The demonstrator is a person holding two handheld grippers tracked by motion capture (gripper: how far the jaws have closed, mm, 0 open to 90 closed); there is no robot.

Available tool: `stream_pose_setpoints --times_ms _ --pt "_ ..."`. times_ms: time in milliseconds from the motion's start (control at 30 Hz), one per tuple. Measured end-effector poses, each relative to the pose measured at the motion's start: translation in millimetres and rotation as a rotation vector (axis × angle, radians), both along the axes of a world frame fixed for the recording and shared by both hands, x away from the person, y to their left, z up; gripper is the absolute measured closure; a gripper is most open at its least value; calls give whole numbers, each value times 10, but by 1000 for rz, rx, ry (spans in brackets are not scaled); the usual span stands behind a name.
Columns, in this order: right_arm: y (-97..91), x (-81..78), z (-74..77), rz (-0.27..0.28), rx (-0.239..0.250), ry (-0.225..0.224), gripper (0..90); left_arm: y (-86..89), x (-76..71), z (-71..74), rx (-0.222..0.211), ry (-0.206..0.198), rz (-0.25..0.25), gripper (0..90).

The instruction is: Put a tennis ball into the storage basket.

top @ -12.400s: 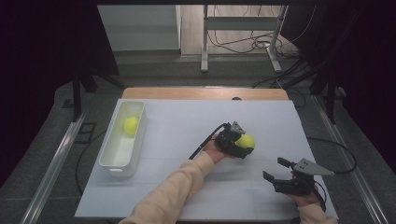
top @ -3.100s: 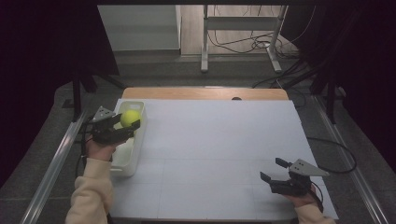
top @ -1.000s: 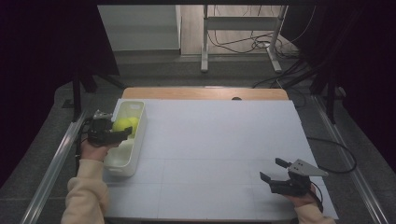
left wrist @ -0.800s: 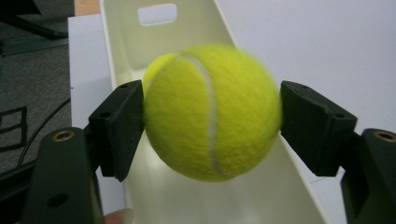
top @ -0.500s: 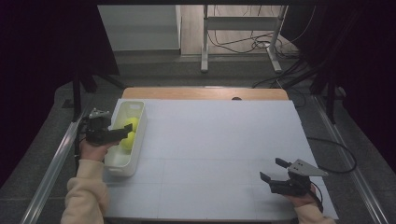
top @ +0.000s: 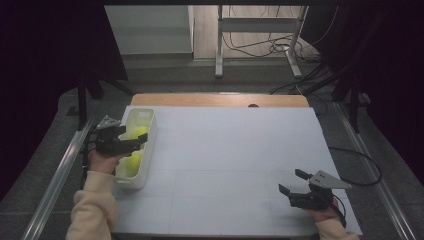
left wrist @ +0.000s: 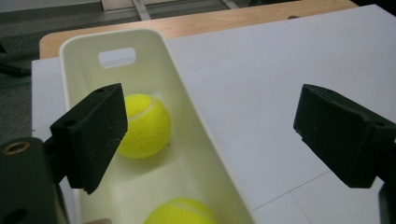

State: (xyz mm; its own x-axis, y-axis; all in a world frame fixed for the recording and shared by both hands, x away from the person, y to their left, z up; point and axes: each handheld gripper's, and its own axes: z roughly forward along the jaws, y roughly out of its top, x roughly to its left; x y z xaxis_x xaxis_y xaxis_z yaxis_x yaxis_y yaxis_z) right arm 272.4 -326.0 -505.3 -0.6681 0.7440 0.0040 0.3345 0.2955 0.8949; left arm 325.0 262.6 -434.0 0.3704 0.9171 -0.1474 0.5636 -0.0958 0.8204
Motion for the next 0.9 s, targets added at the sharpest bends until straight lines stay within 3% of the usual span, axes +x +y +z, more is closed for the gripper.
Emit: stream_pose_setpoints --times_ms 300,533,700,800,900 --pt "-1 -1 -1 3 -1 1 153 -178 -65 30 -2 -53 -71 109" --pt "1 -8 -1 6 1 0 153 -354 -155 45 -43 -95 -146 113" --pt "-4 -7 0 8 2 1 152 -473 -196 42 -31 -107 -180 117" --pt "-2 -3 0 9 2 2 152 -601 -242 11 -52 -117 -229 118" --pt "0 1 0 10 0 5 152 -680 -259 -17 -48 -111 -253 116"
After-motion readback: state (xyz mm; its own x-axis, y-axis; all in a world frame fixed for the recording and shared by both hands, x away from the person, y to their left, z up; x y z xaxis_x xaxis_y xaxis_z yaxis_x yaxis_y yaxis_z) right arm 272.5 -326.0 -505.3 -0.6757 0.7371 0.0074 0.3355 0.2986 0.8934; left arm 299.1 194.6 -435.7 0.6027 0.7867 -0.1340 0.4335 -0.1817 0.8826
